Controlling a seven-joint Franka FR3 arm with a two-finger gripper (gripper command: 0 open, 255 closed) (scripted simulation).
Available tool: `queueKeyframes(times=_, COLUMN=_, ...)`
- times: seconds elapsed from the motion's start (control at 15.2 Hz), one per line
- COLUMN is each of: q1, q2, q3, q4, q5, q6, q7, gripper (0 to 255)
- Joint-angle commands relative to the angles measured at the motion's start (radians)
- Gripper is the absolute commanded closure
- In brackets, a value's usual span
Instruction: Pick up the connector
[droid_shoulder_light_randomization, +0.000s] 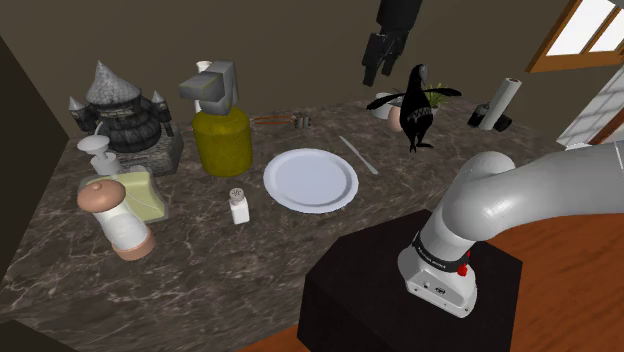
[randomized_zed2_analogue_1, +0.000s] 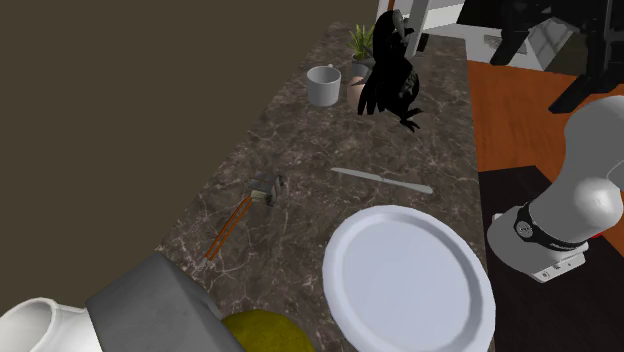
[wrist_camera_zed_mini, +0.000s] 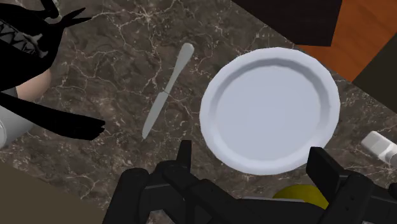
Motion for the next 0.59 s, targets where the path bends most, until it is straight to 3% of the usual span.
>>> queueKeyframes(times=0.0, q1=0.000, q2=0.000, q3=0.000, q4=0.000, q5=0.000, q6=0.000, q7=0.000, gripper=0)
queueKeyframes(times=0.53, q1=0.052, q2=0.210, q3=-0.143, q4=-0.001, q5=-0.051, q6=0.215, q7=-0.284, gripper=0)
